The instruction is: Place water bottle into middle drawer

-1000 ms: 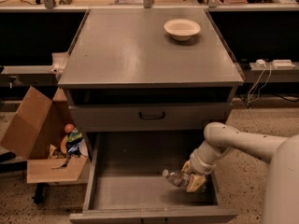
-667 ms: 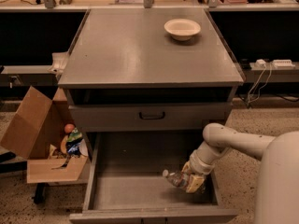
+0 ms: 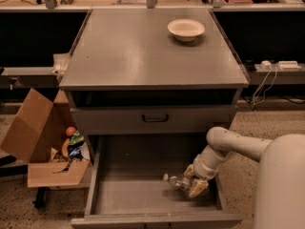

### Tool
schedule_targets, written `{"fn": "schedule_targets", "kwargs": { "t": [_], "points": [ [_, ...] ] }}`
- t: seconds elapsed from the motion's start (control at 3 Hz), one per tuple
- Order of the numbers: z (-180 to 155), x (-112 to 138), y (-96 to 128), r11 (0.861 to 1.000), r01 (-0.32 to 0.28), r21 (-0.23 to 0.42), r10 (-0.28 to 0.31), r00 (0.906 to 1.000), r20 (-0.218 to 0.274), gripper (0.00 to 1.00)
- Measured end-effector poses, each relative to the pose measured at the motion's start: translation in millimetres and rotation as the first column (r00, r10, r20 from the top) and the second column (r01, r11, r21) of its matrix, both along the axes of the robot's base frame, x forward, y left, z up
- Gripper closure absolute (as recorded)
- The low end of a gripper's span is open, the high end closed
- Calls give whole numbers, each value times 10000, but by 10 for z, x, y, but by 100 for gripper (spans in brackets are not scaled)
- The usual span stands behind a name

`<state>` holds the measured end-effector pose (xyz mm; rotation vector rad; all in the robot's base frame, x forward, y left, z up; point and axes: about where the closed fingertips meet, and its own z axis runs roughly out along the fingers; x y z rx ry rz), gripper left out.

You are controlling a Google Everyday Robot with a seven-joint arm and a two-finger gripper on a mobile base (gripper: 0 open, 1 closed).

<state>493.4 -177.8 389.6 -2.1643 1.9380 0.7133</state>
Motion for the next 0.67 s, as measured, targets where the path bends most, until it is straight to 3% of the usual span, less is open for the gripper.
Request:
{"fn": "schedule_targets", "kwargs": {
  "t": [0.33,0.67],
  "points": [
    [16,25,-27,9998,125,167,-126,9999,63,0],
    [58,46,-50,9989,205,429,-215,9995,227,0]
  ]
}}
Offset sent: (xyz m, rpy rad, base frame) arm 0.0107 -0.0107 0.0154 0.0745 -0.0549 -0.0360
